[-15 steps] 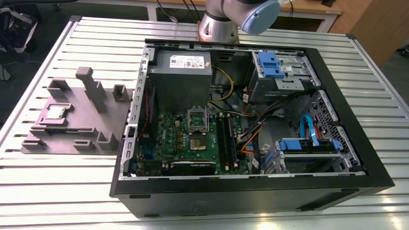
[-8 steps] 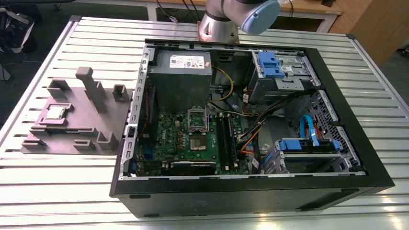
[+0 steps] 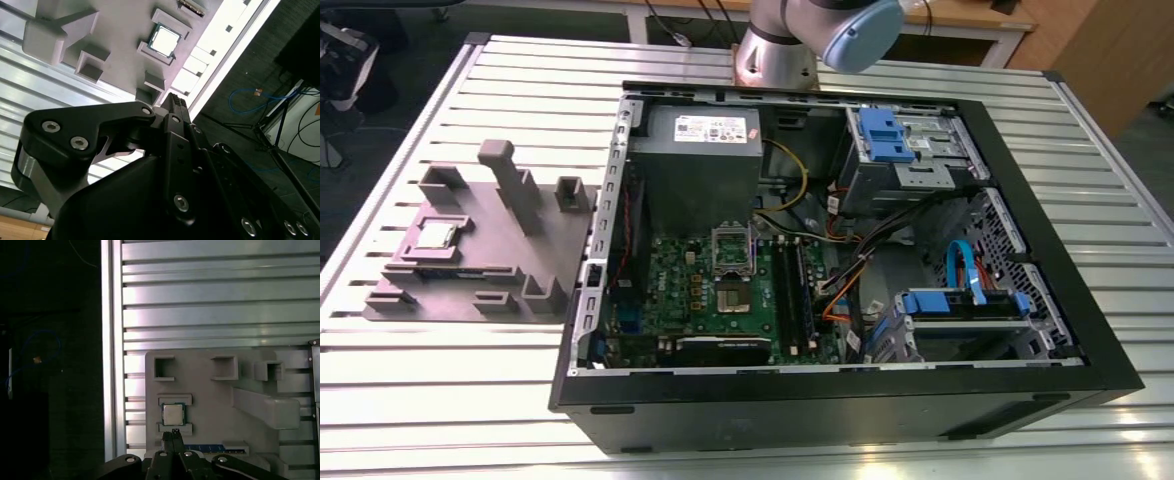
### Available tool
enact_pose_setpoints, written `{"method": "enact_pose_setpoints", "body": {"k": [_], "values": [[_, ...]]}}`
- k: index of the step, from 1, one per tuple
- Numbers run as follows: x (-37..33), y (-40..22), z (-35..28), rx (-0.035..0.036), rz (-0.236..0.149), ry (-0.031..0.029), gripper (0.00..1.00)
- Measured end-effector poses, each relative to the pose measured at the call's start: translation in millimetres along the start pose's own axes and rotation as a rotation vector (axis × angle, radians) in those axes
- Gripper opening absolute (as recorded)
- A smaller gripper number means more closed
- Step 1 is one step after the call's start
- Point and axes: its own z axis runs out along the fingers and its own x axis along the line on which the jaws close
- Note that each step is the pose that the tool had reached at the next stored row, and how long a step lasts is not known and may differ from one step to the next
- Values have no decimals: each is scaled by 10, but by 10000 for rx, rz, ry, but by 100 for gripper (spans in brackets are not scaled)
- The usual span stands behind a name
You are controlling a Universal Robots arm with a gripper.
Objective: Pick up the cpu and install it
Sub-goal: 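Reach for the cpu, then pick up the cpu and move it towards the insertion slot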
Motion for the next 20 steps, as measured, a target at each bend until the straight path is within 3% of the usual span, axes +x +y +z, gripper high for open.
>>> {"method": "enact_pose_setpoints", "body": {"k": [17, 19, 20], "values": [[7, 0, 0, 0, 0, 0, 11], [7, 0, 1, 0, -1, -1, 23], [7, 0, 0, 0, -1, 0, 23]]}}
